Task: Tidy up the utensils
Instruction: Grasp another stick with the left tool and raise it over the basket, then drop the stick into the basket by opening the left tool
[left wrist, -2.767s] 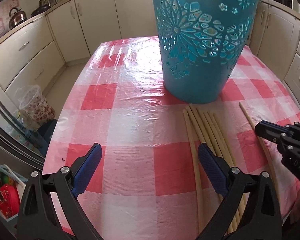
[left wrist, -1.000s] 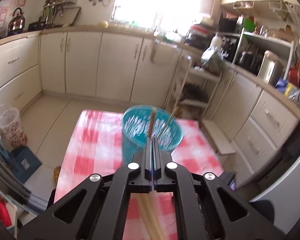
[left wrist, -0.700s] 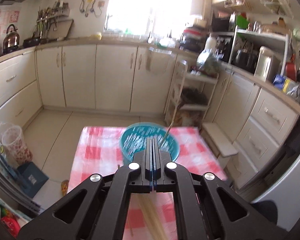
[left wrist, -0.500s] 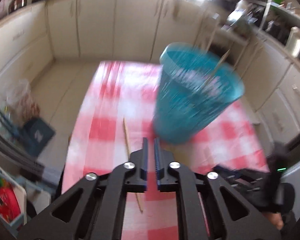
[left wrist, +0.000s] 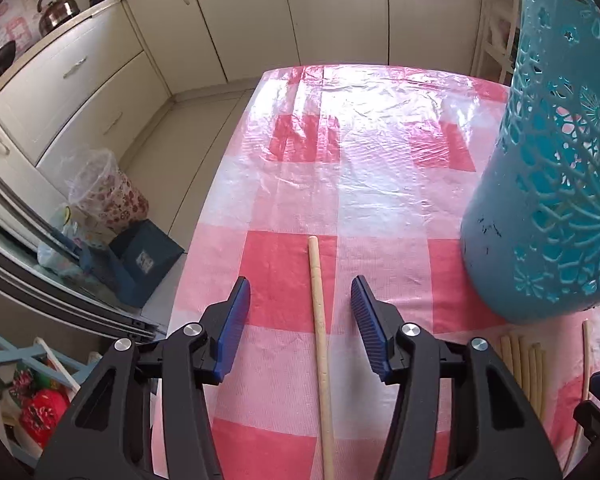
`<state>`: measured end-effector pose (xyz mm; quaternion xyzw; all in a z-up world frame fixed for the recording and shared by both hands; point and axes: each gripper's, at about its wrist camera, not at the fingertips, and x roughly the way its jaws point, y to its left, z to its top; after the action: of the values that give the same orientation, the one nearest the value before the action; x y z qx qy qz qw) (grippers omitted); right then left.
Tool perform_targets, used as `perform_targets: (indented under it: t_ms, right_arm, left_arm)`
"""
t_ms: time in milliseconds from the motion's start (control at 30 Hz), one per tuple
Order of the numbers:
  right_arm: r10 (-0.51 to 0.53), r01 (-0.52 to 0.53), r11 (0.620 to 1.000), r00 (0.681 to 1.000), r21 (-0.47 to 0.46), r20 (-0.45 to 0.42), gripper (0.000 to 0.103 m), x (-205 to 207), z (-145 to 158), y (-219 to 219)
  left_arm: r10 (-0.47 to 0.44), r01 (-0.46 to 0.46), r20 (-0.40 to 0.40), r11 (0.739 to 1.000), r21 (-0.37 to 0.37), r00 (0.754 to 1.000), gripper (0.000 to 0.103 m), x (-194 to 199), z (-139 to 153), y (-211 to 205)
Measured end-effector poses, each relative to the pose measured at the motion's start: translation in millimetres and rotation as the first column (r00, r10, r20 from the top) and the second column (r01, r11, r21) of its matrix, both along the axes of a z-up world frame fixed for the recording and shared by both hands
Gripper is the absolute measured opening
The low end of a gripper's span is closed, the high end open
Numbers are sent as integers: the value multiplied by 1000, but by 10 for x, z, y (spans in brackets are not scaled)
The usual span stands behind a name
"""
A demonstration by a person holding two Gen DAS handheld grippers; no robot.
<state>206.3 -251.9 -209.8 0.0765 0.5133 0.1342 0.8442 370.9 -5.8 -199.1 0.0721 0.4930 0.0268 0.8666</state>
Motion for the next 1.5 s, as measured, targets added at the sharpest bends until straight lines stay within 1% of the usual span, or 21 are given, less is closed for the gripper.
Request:
perform_targets:
  t_ms: [33, 67, 133, 200, 267, 333, 433, 467, 533, 600, 633, 667, 733, 767, 833, 900, 967, 1133, 1267, 1400, 1500]
  right_arm:
    - [1, -1, 1000, 1000, 0, 1, 29, 1, 0, 2]
    - [1, -1, 1000, 1000, 1, 1, 29, 1, 0, 6]
    - [1, -1, 1000, 1000, 2, 1, 29, -1, -1, 7]
    - [1, -1, 1000, 1000, 4, 0, 29, 3, -3, 4]
    - [2, -2, 1000, 1000, 6, 1, 29, 1, -5, 0]
    - [1, -1, 1000, 1000, 10, 2, 29, 2, -9, -10]
    - [-5, 5, 1000, 1000, 21, 0, 29, -2, -11, -32]
    - [-7, 7, 1000, 1000, 24, 0, 29, -4, -12, -39]
    - [-9, 9, 1000, 1000, 25, 0, 29, -8, -12, -45]
    - [-9, 9, 1000, 1000, 25, 0, 29, -11, -10, -47]
    - [-8, 8, 1000, 1000, 26, 0, 29, -12, -10, -50]
    - [-9, 9, 1000, 1000, 27, 1, 29, -14, -9, -53]
    - [-8, 8, 1000, 1000, 29, 1, 29, -17, -8, -58]
    - [-7, 7, 1000, 1000, 30, 1, 29, -17, -10, -60]
    - [-5, 5, 999, 1000, 32, 1, 29, -19, -6, -64]
    - [-3, 3, 999, 1000, 34, 1, 29, -23, -6, -66]
    - [-1, 1, 999, 1000, 35, 0, 29, -24, -5, -66]
    - [0, 0, 999, 1000, 34, -2, 29, -24, -4, -75]
    - [3, -3, 1000, 1000, 30, -1, 29, -21, -2, -60]
    - [4, -4, 1000, 1000, 28, 0, 29, -22, -1, -59]
    - [6, -6, 1000, 1000, 20, 2, 29, -24, -1, -45]
  left_arm:
    - [-11, 11, -3, 1000, -8, 1000, 26, 8, 4, -9]
    - [-17, 17, -9, 1000, -10, 1000, 5, 17, -5, -29]
    - [-37, 37, -14, 999, -3, 999, 5, 4, -4, -54]
    - [-48, 46, -29, 997, -59, 998, 5, -21, -16, -16]
    - [-38, 36, -16, 992, -122, 999, 4, -126, 100, 58]
    - [-39, 44, 28, 977, -206, 999, 4, -278, 339, 126]
    - [-44, 94, 149, 933, -348, 988, 5, -517, 890, 206]
    - [-48, 132, 216, 910, -393, 975, 5, -594, 1154, 212]
    - [-55, 208, 335, 874, -440, 940, 5, -709, 1592, 173]
    - [-50, 282, 452, 842, -461, 890, 5, -790, 1973, 99]
    - [-41, 314, 509, 828, -464, 860, 5, -815, 2140, 39]
    - [-26, 334, 558, 824, -458, 829, 5, -820, 2267, -40]
    - [8, 344, 615, 823, -452, 788, 5, -765, 2389, -193]
    - [28, 334, 631, 830, -447, 775, 5, -718, 2409, -252]
    - [72, 298, 667, 855, -424, 742, 5, -549, 2394, -399]
    - [110, 252, 677, 875, -414, 728, 5, -360, 2328, -494]
    - [133, 221, 674, 884, -413, 727, 5, -213, 2222, -593]
    - [114, 194, 647, 902, -385, 754, 5, -38, 1945, -769]
    - [66, 194, 616, 918, -345, 785, 5, -74, 1770, -815]
    - [2, 192, 555, 937, -291, 832, 5, -105, 1584, -850]
    - [-8, 184, 536, 943, -276, 844, 6, -240, 1523, -751]
